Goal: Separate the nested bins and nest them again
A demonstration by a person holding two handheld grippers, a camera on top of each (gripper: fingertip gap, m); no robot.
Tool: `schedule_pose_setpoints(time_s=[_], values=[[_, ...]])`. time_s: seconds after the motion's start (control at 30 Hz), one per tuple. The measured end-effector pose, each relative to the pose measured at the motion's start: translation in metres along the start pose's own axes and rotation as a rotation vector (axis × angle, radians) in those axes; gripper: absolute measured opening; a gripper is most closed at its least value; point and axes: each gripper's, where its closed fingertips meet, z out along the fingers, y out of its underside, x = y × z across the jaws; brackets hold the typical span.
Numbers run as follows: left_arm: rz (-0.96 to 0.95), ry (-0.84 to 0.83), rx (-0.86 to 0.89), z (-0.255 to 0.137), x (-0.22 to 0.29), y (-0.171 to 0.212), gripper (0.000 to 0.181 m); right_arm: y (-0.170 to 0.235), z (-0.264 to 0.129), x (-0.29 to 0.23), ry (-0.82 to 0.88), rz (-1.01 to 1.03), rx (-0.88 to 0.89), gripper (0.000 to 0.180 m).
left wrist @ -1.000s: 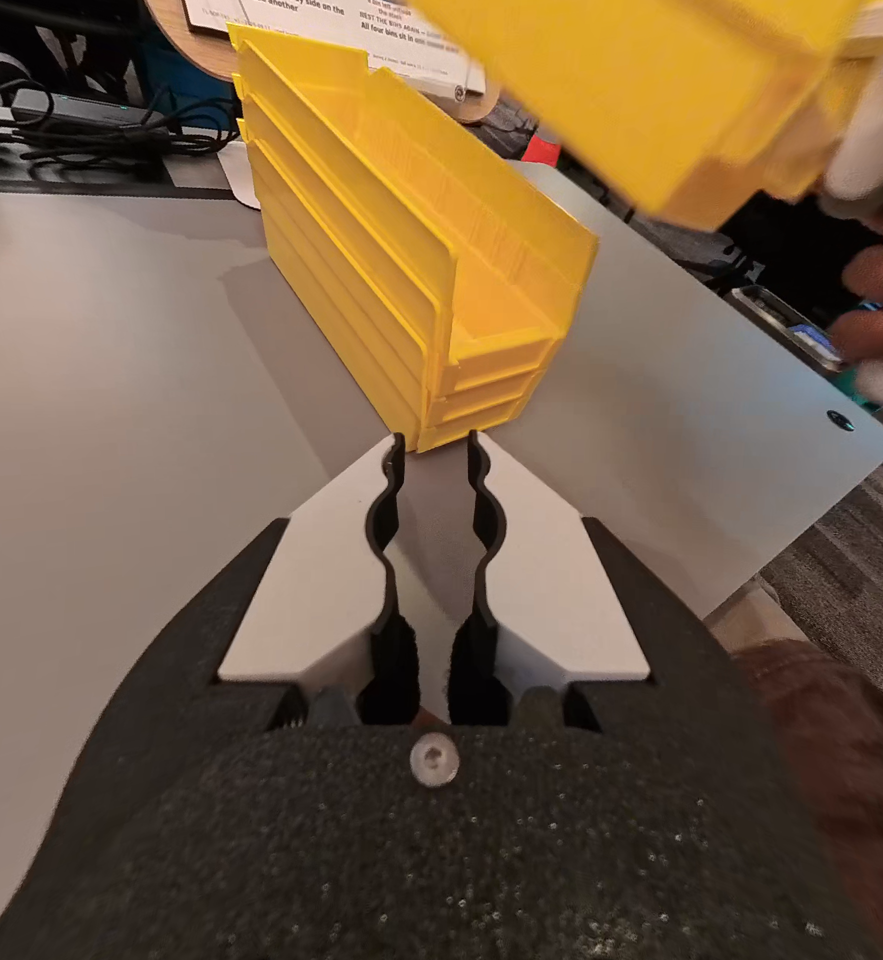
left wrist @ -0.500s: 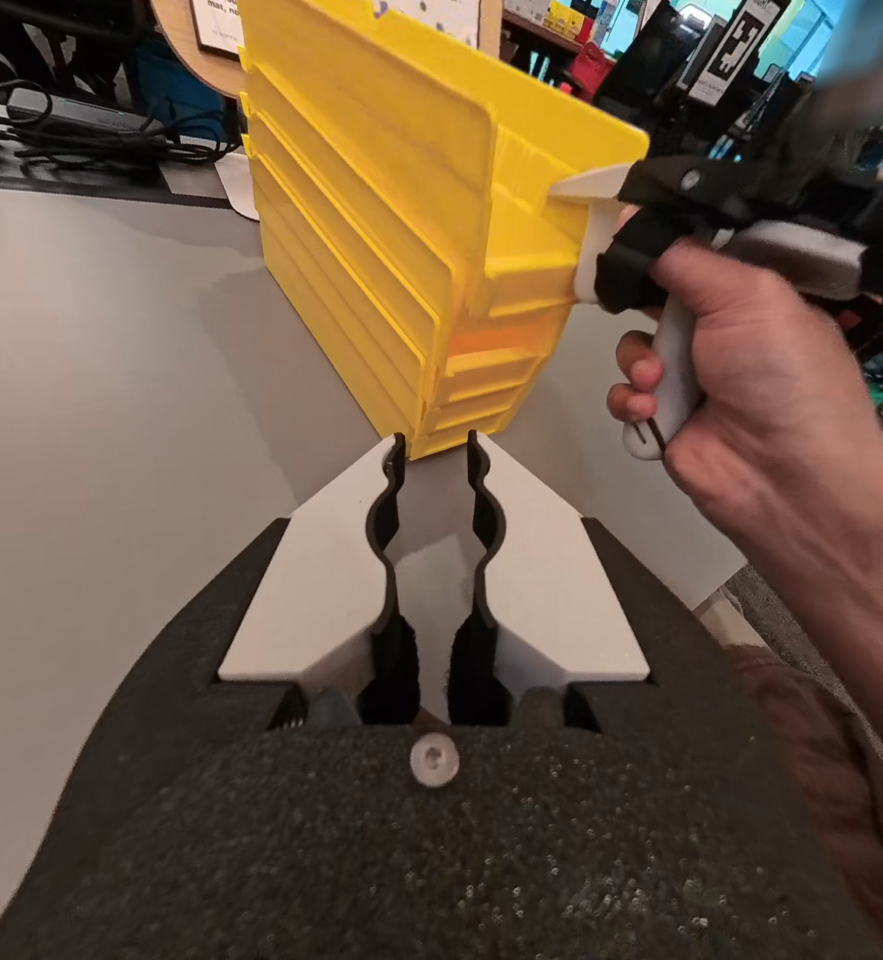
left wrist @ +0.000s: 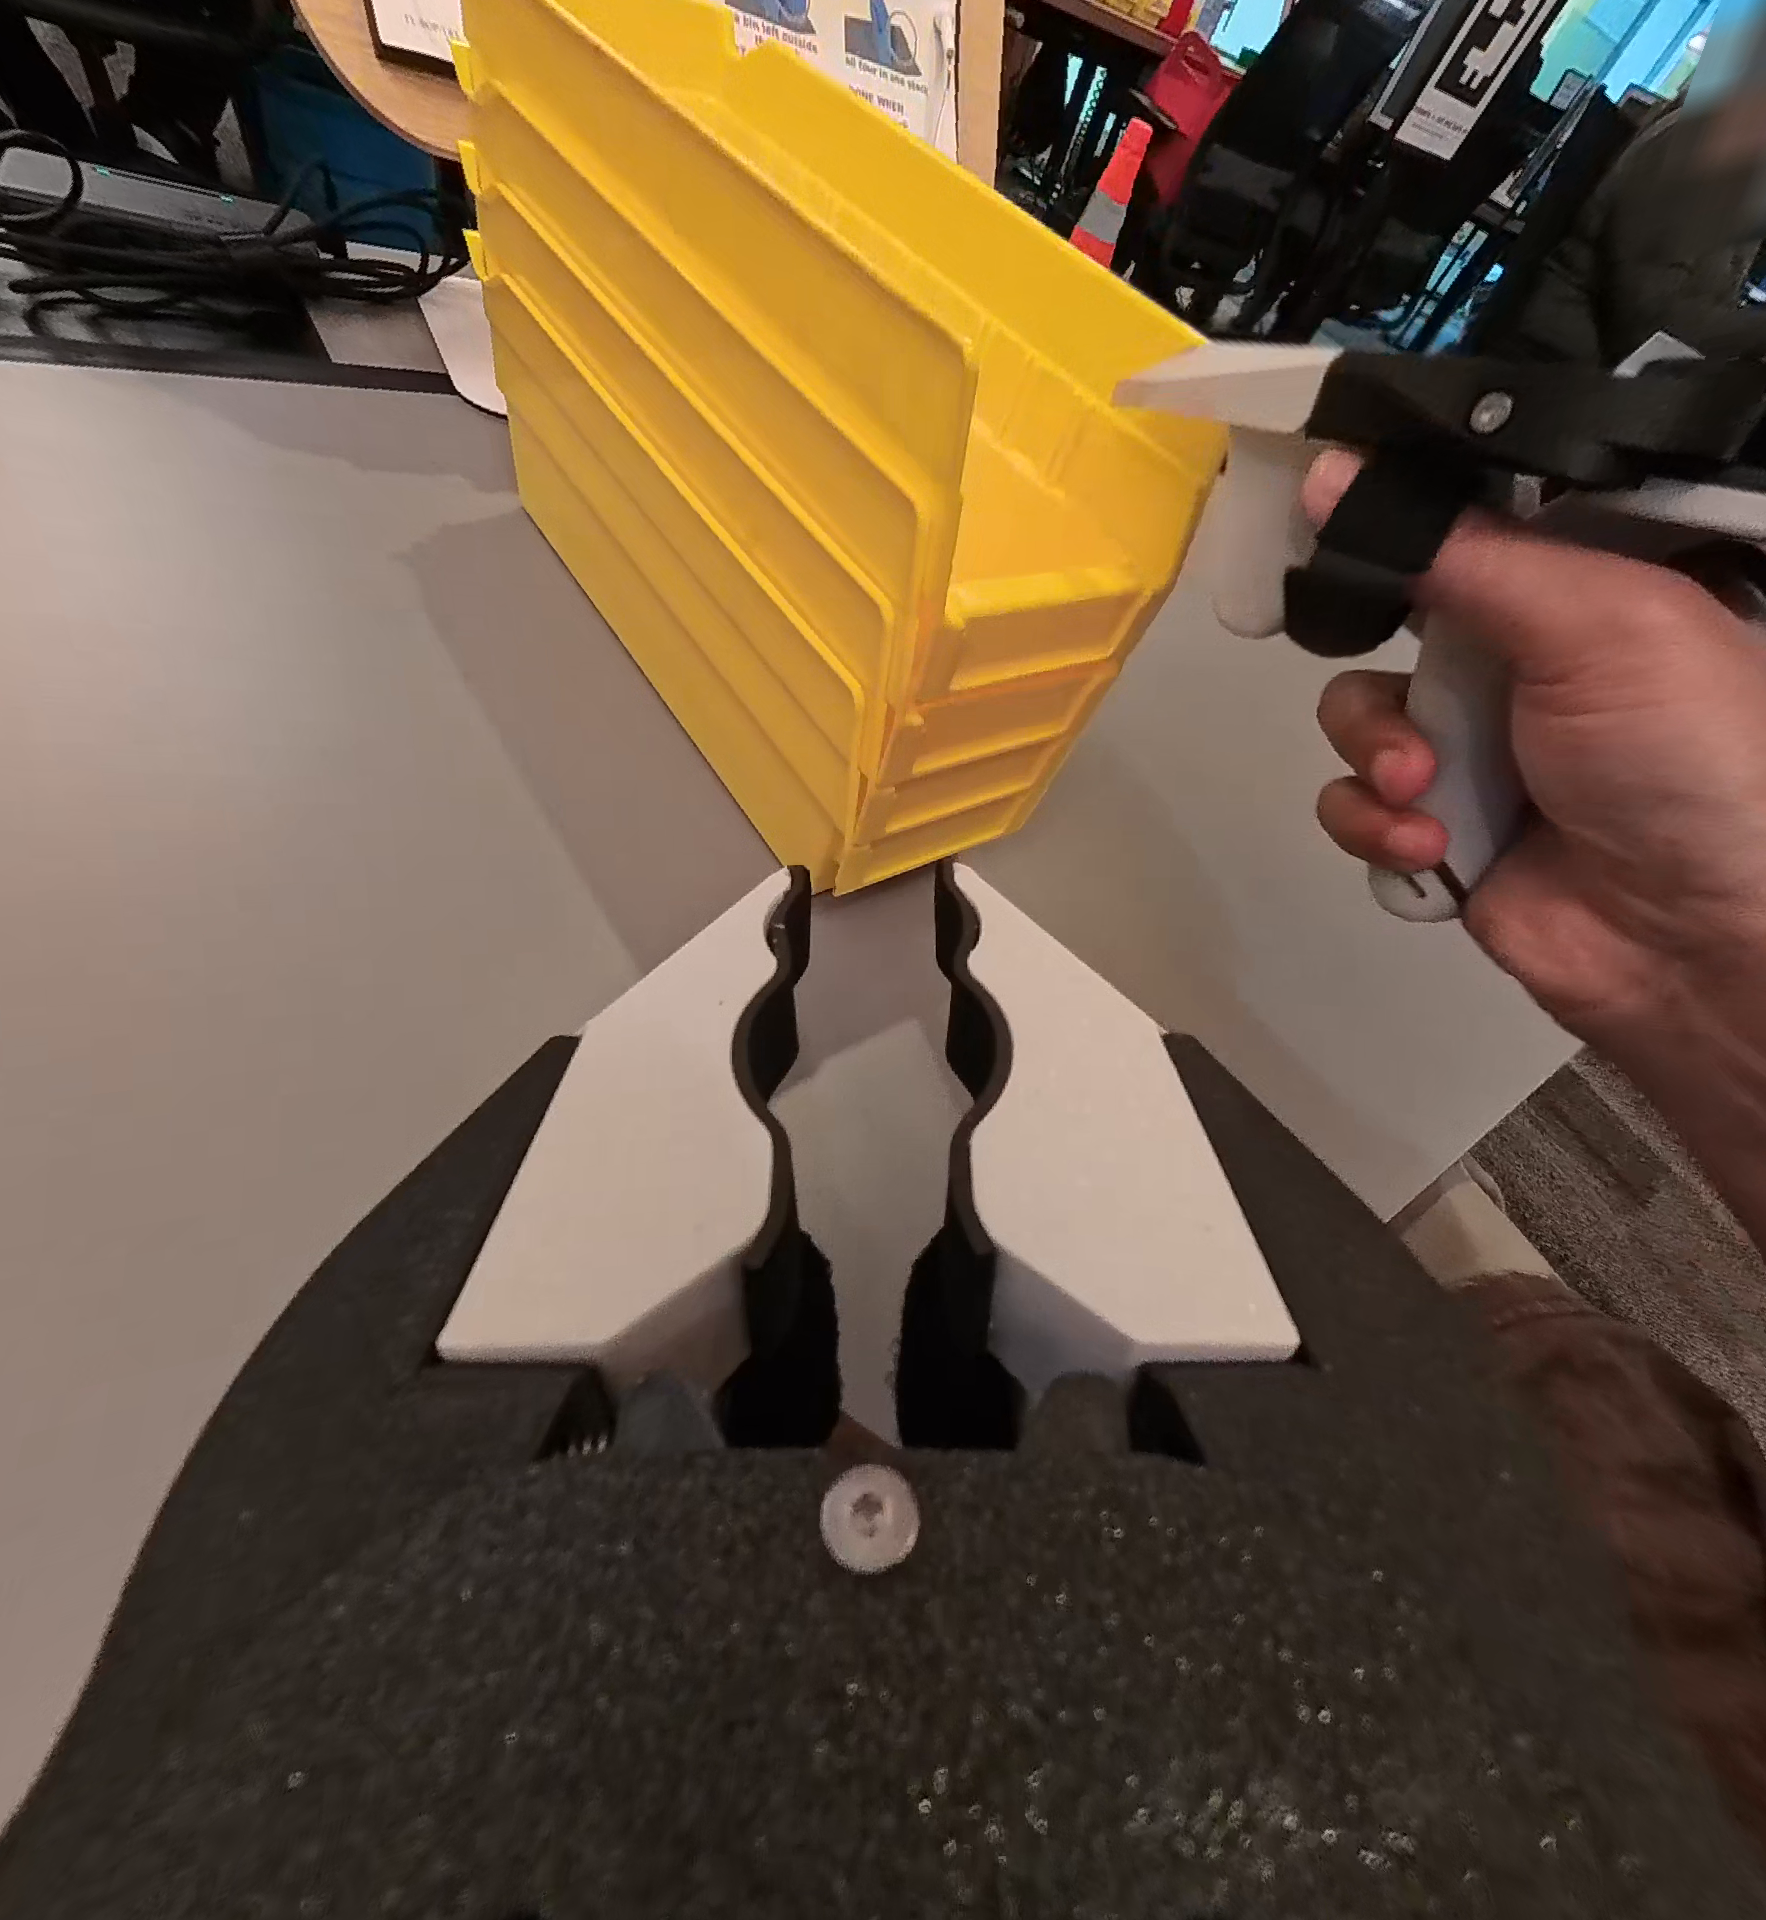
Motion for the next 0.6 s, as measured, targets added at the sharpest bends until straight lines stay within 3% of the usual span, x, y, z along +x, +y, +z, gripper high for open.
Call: schedule_pose_setpoints(time_s=[0.13, 0.27, 0.47, 0.6], values=[[0.015, -0.003, -0.012, 0.003, 0.002, 0.002, 0.022, 0.015, -0.004, 0.006, 0.019, -0.080, -0.051, 0.007], [0.029, -0.011, -0.018, 0.004, 0.001, 0.004, 0.022, 0.019, -0.016, -0.008, -0.028, -0.064, -0.057, 0.028], [0.034, -0.030, -0.019, 0.004, -0.004, 0.004, 0.022, 0.024, -0.022, -0.005, -0.065, -0.049, -0.063, 0.017], [0.040, -0.038, -0.023, 0.004, -0.006, 0.005, 0.022, 0.026, -0.032, -0.001, -0.157, -0.018, -0.082, 0.024]])
